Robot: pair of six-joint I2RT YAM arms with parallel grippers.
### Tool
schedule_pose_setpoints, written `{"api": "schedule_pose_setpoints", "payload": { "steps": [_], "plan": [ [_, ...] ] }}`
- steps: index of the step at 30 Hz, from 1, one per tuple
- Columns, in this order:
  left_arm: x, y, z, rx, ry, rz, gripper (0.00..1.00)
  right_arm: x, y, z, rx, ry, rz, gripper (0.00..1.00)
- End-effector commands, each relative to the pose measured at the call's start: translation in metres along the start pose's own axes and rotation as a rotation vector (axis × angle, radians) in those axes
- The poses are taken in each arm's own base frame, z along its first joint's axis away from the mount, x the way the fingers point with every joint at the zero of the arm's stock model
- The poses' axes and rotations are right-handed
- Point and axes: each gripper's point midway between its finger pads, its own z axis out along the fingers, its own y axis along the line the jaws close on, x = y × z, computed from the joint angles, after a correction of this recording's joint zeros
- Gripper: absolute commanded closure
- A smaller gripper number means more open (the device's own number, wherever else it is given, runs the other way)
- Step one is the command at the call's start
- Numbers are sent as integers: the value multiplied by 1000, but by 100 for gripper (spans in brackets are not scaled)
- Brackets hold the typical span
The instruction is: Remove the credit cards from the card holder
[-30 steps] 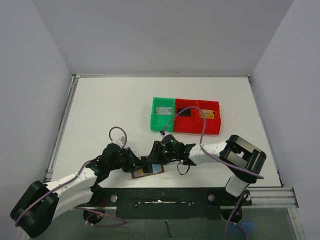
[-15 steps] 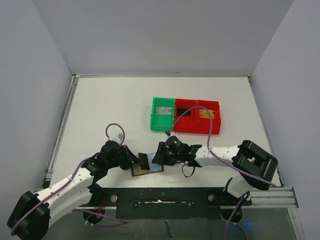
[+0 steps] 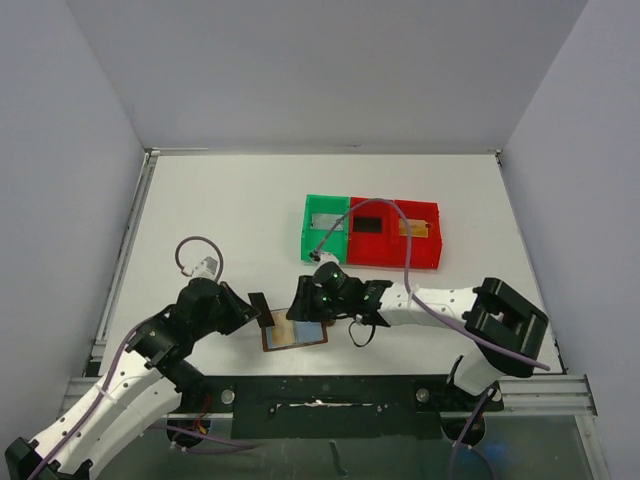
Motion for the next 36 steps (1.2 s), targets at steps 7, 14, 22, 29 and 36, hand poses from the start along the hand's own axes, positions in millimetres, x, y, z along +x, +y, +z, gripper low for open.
{"api": "schedule_pose_setpoints", "payload": {
  "steps": [7, 14, 22, 29, 36],
  "plan": [
    [-28, -13, -25, 32, -135, -35, 100, 12, 17, 42, 9, 85, -61, 68],
    [-26, -17, -20, 65, -128, -38, 100, 11, -15, 30, 73, 43, 13, 67],
    [-19, -45, -14, 205, -76, 14, 100, -5, -3, 4, 2, -36, -14, 63],
    [0, -88, -13, 453, 33, 51, 100, -43, -5, -49, 2, -226, -17, 40],
    [18, -127, -25, 686, 136, 133, 100, -56, 0, -101, -146, -358, -83, 22]
  ]
}}
